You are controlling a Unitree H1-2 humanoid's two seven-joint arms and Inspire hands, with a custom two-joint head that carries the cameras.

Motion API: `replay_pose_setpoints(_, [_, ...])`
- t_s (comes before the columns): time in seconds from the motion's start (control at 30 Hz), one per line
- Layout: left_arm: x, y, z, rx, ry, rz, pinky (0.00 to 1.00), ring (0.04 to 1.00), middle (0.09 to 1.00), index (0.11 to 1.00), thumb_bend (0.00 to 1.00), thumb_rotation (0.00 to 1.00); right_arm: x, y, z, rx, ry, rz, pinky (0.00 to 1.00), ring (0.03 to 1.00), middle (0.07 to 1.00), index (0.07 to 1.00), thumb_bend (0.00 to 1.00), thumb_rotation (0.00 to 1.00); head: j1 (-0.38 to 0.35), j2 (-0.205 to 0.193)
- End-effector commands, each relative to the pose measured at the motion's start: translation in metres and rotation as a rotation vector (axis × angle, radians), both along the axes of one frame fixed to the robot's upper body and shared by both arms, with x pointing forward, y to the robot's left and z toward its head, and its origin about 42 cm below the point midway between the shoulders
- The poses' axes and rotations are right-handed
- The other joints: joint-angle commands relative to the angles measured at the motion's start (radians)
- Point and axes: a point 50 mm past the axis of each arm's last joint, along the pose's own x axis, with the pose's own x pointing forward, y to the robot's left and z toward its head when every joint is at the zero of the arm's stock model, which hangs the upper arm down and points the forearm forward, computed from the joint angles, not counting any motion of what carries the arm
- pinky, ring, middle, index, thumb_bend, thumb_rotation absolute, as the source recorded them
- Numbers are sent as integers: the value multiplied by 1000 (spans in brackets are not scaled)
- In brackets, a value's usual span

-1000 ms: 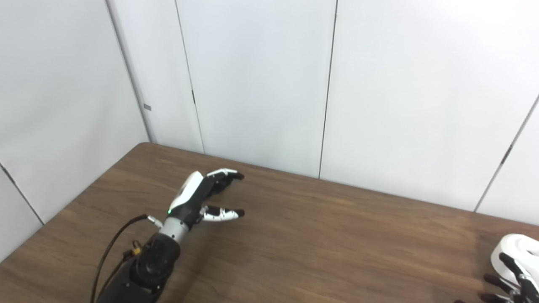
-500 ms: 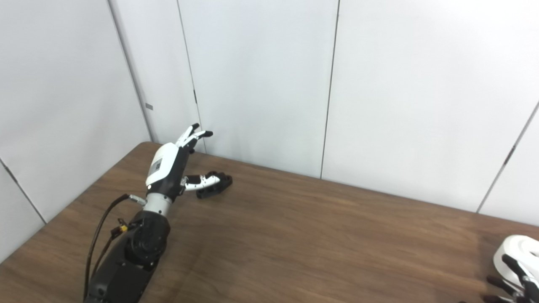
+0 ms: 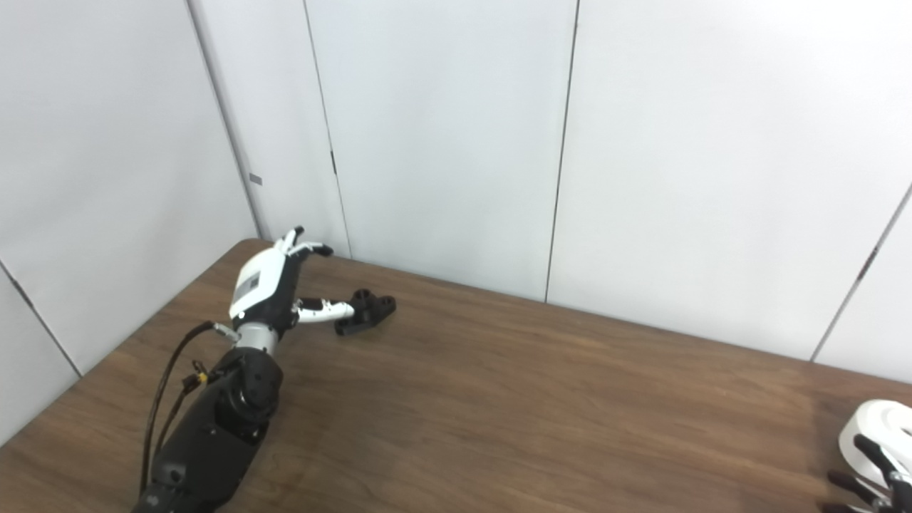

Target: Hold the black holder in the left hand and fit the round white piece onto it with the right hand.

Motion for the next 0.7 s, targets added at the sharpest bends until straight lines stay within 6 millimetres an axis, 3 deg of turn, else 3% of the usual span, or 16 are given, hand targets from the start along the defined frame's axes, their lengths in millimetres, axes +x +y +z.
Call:
replay_pose_setpoints(0.0, [13, 10, 28, 56, -47, 12, 1000, 1000, 1000, 784, 1000, 388, -2, -8, 8, -25, -20, -1, 555, 753, 922, 852, 727, 69, -1, 1])
replay_pose_setpoints(0.4, [21, 10, 9, 62, 64, -7, 1000, 1000, 1000, 794, 1000, 447, -5, -10, 8, -37, -6, -2, 564, 744, 906, 841, 744, 123, -8, 12])
replay_pose_setpoints(0.67, [25, 6, -5, 76, 104, -2, 1000, 1000, 1000, 785, 1000, 406, -6, -10, 10, -32, -2, -4, 549, 739, 895, 833, 747, 104, -10, 15])
